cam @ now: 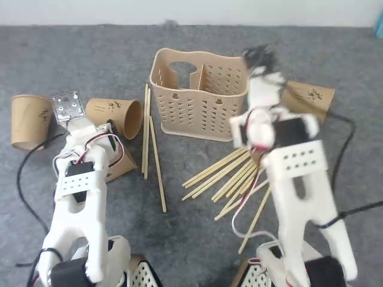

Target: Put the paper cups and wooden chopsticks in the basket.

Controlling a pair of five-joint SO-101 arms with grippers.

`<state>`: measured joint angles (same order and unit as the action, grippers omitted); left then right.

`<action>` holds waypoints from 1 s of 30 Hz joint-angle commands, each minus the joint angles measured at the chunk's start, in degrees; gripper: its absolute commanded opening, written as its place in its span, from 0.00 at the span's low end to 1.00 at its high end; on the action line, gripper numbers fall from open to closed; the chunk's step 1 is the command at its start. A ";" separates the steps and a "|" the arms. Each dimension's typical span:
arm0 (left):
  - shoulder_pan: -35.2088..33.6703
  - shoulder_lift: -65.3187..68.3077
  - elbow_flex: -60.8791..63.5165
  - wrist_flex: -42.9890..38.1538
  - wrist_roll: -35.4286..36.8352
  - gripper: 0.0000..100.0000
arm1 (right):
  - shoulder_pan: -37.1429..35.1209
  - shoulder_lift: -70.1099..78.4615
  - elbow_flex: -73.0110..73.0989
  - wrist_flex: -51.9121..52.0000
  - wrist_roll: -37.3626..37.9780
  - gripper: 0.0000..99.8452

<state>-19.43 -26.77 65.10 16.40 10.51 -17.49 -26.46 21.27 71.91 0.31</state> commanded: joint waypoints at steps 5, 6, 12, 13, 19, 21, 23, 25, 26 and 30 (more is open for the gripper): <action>-0.18 -1.23 -1.98 -0.26 -0.53 0.15 | 0.57 -7.34 24.09 -21.32 4.66 0.03; -0.09 -1.23 -1.98 -0.26 -0.53 0.15 | 0.75 -7.34 25.58 -22.55 5.63 0.03; 0.00 -1.23 -1.98 -0.26 -0.53 0.15 | 10.77 -7.25 28.31 -23.43 9.67 0.03; 0.00 -1.23 -1.98 -0.26 -0.53 0.15 | 13.23 -7.25 28.66 -23.87 10.64 0.03; 0.00 -1.23 -1.98 -0.26 -0.53 0.15 | 24.31 -7.25 29.89 -31.08 17.58 0.03; -0.09 -1.23 -1.98 -0.26 -0.53 0.15 | 26.77 -7.25 30.07 -33.98 18.64 0.03; -0.09 -1.23 -1.89 -0.18 -0.53 0.15 | 28.79 -7.25 30.07 -37.32 19.34 0.03; -0.18 -1.23 -1.89 -0.18 -0.53 0.15 | 30.46 -7.16 29.98 -41.63 20.22 0.03; -0.26 -1.23 -1.89 -0.18 -0.53 0.15 | 31.34 -7.16 29.98 -43.65 20.75 0.03; -0.26 -1.23 -1.89 -0.18 -0.53 0.15 | 34.24 -7.16 29.80 -49.98 21.19 0.04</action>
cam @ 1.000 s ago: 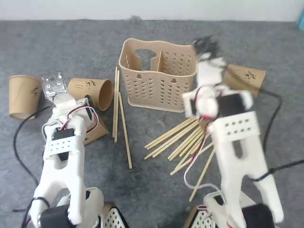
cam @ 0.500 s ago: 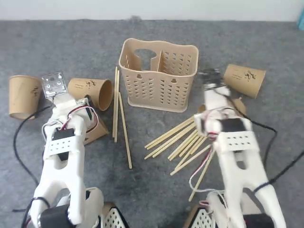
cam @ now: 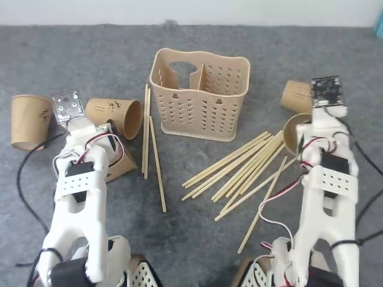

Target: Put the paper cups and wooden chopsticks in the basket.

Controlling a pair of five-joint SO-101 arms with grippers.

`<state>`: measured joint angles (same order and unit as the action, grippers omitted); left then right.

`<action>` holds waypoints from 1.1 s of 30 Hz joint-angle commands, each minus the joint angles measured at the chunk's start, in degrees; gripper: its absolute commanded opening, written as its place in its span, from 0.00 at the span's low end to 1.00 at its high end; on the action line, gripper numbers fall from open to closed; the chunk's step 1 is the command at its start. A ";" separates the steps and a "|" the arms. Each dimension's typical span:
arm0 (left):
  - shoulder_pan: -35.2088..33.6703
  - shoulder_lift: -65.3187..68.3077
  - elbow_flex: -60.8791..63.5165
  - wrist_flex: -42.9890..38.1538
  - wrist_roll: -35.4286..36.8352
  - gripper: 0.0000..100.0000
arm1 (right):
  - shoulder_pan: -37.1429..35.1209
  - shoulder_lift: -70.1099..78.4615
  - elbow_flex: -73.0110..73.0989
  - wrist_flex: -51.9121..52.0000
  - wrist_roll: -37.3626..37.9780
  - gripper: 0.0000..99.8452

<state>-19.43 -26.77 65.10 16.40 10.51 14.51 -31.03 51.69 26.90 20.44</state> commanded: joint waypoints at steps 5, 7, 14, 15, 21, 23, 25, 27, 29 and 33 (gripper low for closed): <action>-0.26 -1.23 -1.89 -0.18 -0.53 0.15 | 3.65 -2.51 -1.32 -6.64 1.14 0.04; -0.26 -1.23 -1.89 -0.18 -0.53 0.15 | 4.09 -2.07 -2.02 -4.53 1.14 0.04; -0.26 -1.23 -1.89 -0.18 -0.53 0.15 | 8.92 -0.13 -11.16 7.34 0.62 0.04; -0.26 -1.23 -1.89 -0.18 -0.53 0.15 | 9.63 0.31 -12.57 8.84 0.62 0.04; -0.26 -1.23 -1.89 -0.09 -0.53 0.15 | 11.65 10.86 -18.20 10.86 1.05 0.04; -0.26 -1.23 -1.89 0.00 -0.53 0.15 | 12.97 15.25 -20.66 10.86 0.70 0.04; -0.26 -1.23 -1.89 0.79 -0.62 0.15 | 14.20 18.86 -22.77 10.95 0.70 0.04; -0.18 -1.23 -1.98 0.79 -0.62 0.15 | 15.16 21.41 -25.32 12.44 0.62 0.04; -0.09 -1.23 -1.98 0.79 -0.62 0.15 | 15.69 22.90 -28.75 16.13 0.53 0.04; 0.00 -1.23 -2.07 0.79 -0.62 0.15 | 16.75 23.16 -37.36 26.07 -2.29 0.04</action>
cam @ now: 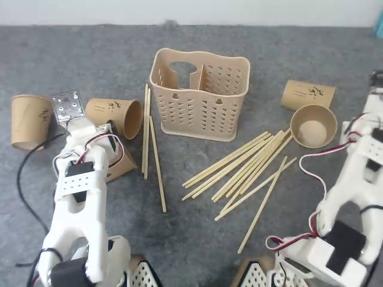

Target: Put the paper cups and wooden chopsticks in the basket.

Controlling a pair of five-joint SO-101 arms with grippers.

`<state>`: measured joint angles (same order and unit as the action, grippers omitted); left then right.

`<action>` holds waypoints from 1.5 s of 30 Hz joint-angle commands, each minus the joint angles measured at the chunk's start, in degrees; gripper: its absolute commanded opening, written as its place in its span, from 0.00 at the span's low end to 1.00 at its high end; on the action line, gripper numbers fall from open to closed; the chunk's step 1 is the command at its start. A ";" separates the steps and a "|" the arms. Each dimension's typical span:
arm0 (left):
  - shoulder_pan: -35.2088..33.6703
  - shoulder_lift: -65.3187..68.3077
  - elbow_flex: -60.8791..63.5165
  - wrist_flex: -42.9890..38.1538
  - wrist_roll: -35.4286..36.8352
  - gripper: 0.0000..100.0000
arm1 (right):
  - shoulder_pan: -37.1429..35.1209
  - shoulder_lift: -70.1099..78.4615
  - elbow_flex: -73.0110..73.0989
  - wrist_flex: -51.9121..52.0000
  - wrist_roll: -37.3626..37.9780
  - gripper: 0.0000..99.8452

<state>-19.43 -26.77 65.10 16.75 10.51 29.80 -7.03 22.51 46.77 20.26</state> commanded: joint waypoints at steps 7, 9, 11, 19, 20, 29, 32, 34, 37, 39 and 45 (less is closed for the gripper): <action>0.00 -1.23 -2.07 0.44 -0.62 0.15 | 0.31 -0.84 -24.97 27.47 -6.86 0.20; 0.00 -1.23 -2.07 0.44 -0.62 0.15 | -1.19 -0.84 -27.08 32.04 -6.86 0.22; 0.00 -1.23 -2.07 0.44 -0.62 0.15 | -3.21 -0.84 -28.13 36.18 -6.86 0.21; 0.09 -1.23 -2.15 0.35 -0.62 0.15 | -10.77 -5.49 -26.46 41.89 -6.86 0.21; 0.09 -1.23 -2.15 0.35 -0.62 0.15 | -11.74 -6.11 -25.49 41.10 -7.03 0.21; 0.09 -1.23 -2.15 0.35 -0.62 0.15 | -13.05 -6.37 -7.56 17.71 -7.21 0.21; 0.09 -1.23 -2.15 0.44 -0.62 0.15 | -12.70 -3.03 -3.34 9.36 -7.21 0.21; 0.09 -1.23 -2.15 0.44 -0.62 0.15 | -12.62 0.84 -3.87 8.22 -7.21 0.21; 0.09 -1.23 -2.15 0.44 -0.62 0.15 | -12.62 5.23 -8.44 12.09 -7.38 0.18; 0.09 -1.23 -2.15 0.44 -0.62 0.15 | -12.62 6.46 -12.92 16.31 -7.38 0.07; 0.09 -1.23 -2.15 0.44 -0.62 0.15 | -12.35 6.90 -25.23 28.09 -12.40 0.00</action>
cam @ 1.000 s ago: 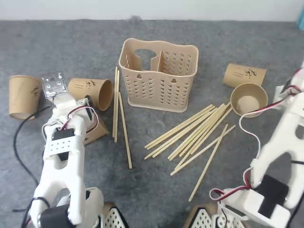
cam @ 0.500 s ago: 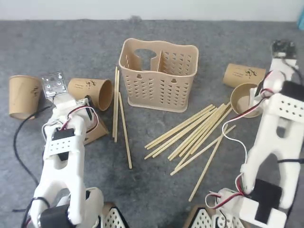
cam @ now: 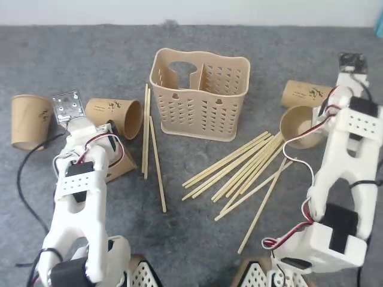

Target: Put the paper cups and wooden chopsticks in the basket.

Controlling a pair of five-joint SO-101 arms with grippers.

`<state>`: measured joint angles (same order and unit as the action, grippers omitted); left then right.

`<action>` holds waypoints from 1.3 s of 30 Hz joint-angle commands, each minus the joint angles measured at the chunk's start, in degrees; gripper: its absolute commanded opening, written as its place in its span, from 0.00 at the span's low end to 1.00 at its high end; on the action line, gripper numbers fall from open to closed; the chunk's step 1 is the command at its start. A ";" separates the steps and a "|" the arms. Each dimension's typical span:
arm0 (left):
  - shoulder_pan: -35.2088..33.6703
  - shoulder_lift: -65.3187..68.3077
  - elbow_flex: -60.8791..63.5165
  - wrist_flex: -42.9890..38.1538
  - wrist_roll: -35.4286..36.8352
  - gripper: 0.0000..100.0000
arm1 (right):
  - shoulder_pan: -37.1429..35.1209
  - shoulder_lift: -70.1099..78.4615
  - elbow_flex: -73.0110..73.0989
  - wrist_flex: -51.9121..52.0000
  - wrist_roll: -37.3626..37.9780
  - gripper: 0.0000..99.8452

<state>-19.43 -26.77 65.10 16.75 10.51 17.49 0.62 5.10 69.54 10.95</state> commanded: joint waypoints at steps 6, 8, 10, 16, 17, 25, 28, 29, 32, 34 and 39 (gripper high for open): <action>0.09 -1.23 -2.15 0.35 -0.62 0.15 | -0.13 -0.31 -22.24 17.80 -5.36 0.01; 0.09 -1.23 -2.15 0.35 -0.62 0.15 | -0.31 -0.57 -27.08 21.58 -5.80 0.01; 0.09 -1.23 -2.15 0.35 -0.62 0.15 | -1.01 -0.75 -33.76 25.98 -8.70 0.01; 0.09 -1.23 -2.15 0.35 -0.62 0.15 | -7.16 -0.92 -54.33 33.36 -15.38 0.01; 0.09 -1.23 -2.15 0.35 -0.62 0.15 | -8.66 -1.36 -56.18 33.27 -17.14 0.01; 0.09 -1.23 -2.15 0.35 -0.62 0.15 | -28.53 -2.86 -62.42 33.19 -20.75 0.01; 0.09 -1.23 -2.15 0.35 -0.62 0.15 | -32.13 -2.07 -61.89 33.19 -18.99 0.01; 0.09 -1.23 -2.15 0.35 -0.62 0.15 | -32.57 -1.54 -61.01 32.84 -18.29 0.01; 0.09 -1.23 -2.15 0.35 -0.62 0.15 | -32.75 1.36 -59.16 32.13 -17.49 0.01; 0.09 -1.23 -2.15 0.35 -0.62 0.15 | -32.31 4.00 -59.08 32.57 -17.49 0.01; 0.09 -1.23 -2.15 0.35 -0.62 0.15 | -31.60 8.40 -58.90 33.45 -17.49 0.01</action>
<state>-19.43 -26.77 65.10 16.75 10.51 -14.42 8.62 -53.63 100.66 -7.69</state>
